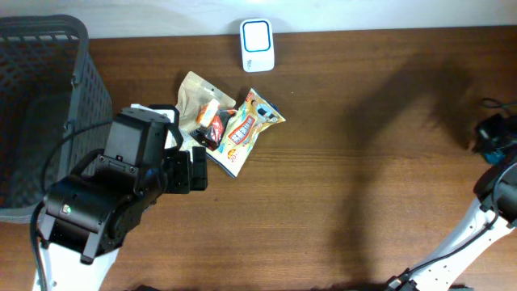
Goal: Scan the item barcode
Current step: 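Reach the right gripper back toward the yellow wet-wipes bag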
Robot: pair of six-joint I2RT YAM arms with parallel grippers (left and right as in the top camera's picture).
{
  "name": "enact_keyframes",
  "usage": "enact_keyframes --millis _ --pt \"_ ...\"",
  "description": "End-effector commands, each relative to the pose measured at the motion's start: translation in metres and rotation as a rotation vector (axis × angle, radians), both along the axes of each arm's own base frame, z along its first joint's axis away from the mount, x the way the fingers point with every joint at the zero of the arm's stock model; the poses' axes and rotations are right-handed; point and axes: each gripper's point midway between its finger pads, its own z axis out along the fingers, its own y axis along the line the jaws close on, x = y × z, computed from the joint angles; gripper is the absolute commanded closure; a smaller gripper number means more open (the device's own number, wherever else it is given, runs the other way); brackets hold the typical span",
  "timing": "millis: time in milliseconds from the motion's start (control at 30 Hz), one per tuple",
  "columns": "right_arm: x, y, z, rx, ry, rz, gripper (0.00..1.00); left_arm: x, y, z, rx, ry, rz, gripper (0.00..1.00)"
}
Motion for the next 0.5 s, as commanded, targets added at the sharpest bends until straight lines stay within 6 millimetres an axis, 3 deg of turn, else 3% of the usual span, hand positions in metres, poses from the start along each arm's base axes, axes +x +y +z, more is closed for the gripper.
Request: enact_keyframes --millis 0,200,467 --pt "-0.004 -0.008 0.001 -0.048 0.012 0.01 0.96 0.0 -0.002 0.0 -0.007 0.001 -0.001 0.01" --pt "-0.014 -0.037 0.001 -0.2 0.085 0.026 0.96 0.0 -0.002 0.0 -0.007 0.001 -0.001 0.01" --pt "-0.015 -0.057 0.004 -0.303 0.109 0.081 0.96 0.0 -0.002 0.0 -0.007 0.001 -0.001 0.01"
